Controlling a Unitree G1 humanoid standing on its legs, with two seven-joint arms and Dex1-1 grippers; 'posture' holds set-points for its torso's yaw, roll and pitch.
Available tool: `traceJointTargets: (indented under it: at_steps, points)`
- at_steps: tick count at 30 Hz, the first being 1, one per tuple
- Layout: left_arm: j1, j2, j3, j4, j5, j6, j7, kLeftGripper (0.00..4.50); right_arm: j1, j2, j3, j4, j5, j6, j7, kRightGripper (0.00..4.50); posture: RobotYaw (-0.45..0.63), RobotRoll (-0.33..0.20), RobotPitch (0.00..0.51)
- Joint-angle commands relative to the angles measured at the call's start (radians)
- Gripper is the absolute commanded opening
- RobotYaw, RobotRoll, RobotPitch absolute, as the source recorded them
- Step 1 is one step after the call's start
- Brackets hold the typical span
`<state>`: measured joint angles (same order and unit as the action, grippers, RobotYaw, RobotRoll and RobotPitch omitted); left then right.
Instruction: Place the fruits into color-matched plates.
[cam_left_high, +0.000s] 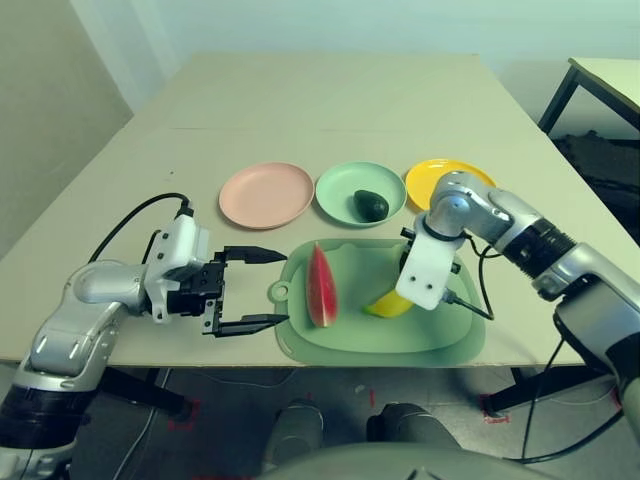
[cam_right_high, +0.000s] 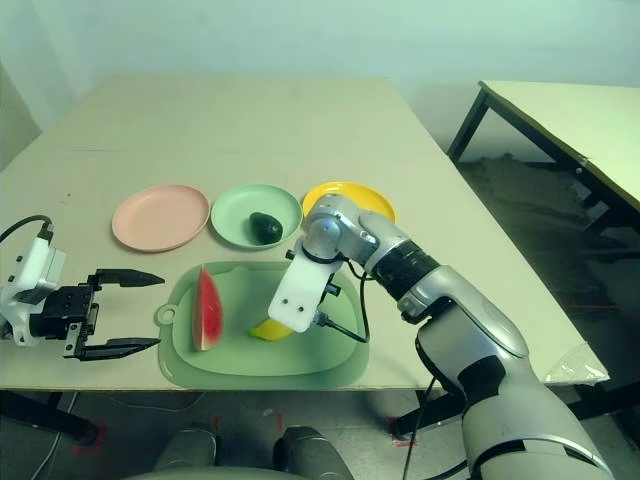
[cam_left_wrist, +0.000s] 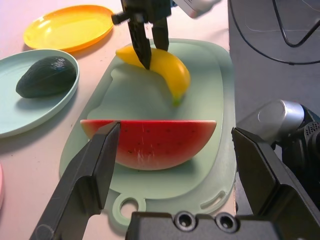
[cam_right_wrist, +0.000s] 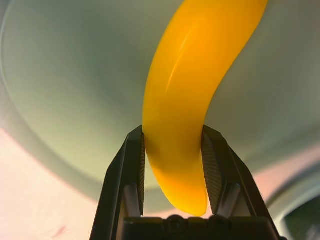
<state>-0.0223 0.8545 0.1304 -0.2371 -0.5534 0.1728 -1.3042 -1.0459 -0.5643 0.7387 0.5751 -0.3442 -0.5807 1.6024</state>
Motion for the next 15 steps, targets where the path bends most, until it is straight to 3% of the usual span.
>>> traceJointTargets:
  at_steps: [1,7,12,15]
  points:
    - [-0.008,0.0,0.005,0.014,0.0,0.01,0.008,4.5,-0.081,0.001,-0.09,0.07,0.045,0.059,-0.018,1.62,0.11,0.0,0.037]
    - [0.001,0.002,0.012,0.005,-0.006,0.021,0.012,4.5,-0.173,-0.03,-0.168,0.218,0.029,0.159,-0.051,1.62,0.1,0.0,0.04]
    - [0.001,-0.006,0.026,-0.001,-0.02,0.038,0.031,4.5,-0.235,-0.032,-0.219,0.405,-0.038,0.29,-0.292,1.62,0.08,0.0,0.04]
    - [-0.042,-0.035,0.049,-0.004,-0.055,0.131,0.142,4.5,-0.249,-0.014,-0.229,0.513,-0.077,0.373,-0.457,1.62,0.07,0.0,0.041]
